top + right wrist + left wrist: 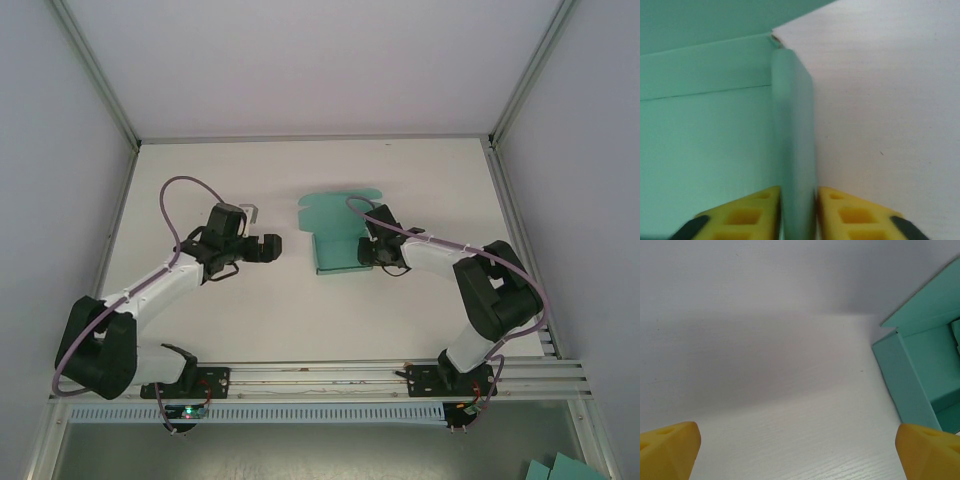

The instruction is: Assemble paper box

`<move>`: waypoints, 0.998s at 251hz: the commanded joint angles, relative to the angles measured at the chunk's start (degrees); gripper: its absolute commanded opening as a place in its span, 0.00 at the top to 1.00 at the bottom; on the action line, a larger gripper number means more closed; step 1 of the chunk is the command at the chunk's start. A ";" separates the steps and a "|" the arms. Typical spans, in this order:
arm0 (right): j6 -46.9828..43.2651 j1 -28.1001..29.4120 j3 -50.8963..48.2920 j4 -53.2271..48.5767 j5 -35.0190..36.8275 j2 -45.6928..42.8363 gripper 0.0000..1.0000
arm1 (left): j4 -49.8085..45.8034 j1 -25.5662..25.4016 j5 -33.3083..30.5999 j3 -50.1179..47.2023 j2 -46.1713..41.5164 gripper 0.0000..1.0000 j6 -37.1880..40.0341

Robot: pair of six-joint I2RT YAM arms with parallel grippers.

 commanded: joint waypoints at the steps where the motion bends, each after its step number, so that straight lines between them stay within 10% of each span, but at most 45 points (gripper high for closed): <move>1: 0.37 -0.10 1.62 -4.43 2.82 1.87 0.87 | 1.23 -0.12 0.55 1.82 1.06 0.00 0.28; 21: 0.19 0.50 2.36 -5.67 5.58 2.81 1.00 | 1.32 -0.13 1.14 2.30 1.96 0.00 0.24; 118: -2.23 5.57 2.92 -1.17 22.33 -0.98 1.00 | 6.68 -0.43 6.77 3.17 2.13 0.00 -8.12; 158: 2.71 10.23 7.59 -5.60 38.81 -6.65 1.00 | 13.75 -6.15 -1.89 3.46 0.99 0.02 -17.23; 190: 7.00 12.33 11.54 -8.69 38.97 -7.36 1.00 | 14.06 -12.82 -14.64 7.27 3.45 0.11 -15.67; 250: 7.08 15.24 11.04 -5.58 35.76 -7.48 1.00 | 19.93 -14.98 -13.85 12.84 11.18 0.31 -14.35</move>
